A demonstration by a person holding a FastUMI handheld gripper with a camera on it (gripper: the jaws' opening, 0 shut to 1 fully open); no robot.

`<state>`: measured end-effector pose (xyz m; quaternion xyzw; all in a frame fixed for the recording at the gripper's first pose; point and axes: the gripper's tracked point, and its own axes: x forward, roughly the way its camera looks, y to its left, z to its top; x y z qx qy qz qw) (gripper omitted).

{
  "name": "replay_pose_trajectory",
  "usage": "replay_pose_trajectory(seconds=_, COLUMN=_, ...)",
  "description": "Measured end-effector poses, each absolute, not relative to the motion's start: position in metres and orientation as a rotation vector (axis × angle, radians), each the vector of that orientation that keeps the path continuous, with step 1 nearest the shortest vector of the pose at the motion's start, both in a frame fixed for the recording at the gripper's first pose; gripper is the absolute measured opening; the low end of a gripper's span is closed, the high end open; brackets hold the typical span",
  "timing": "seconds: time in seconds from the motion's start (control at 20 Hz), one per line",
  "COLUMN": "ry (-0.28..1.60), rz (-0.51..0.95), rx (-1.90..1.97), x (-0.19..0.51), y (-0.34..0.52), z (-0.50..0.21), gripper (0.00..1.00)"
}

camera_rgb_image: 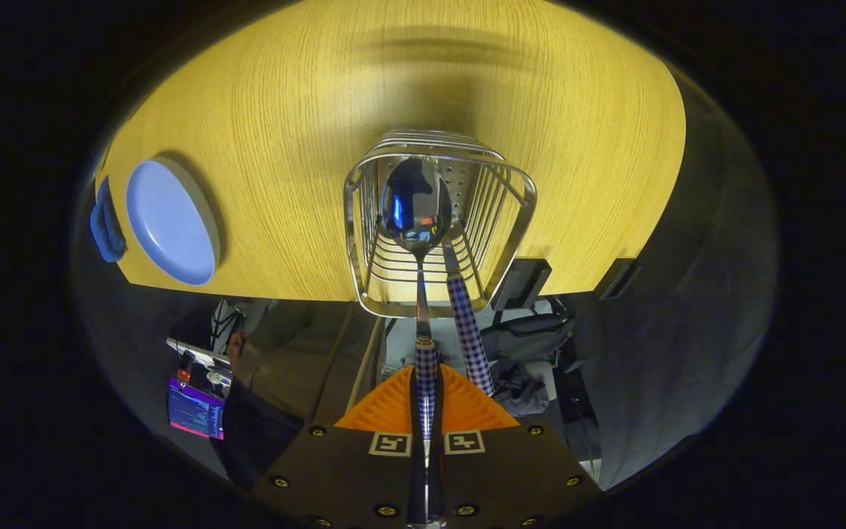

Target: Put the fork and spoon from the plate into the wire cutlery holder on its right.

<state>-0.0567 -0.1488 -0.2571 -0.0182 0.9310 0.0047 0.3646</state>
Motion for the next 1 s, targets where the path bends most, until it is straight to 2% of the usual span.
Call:
replay_pose_trajectory(seconds=0.75, ry=2.482, rz=0.036, rx=-0.203, x=-0.04, y=-0.147, z=-0.278, gripper=0.02)
replay_pose_trajectory(seconds=0.8, ry=2.477, rz=0.035, rx=-0.207, x=-0.039, y=-0.147, z=-0.279, gripper=0.06)
replay_pose_trajectory(seconds=1.0, ry=2.475, rz=0.038, rx=-0.23, x=-0.036, y=-0.148, z=-0.28, gripper=0.09)
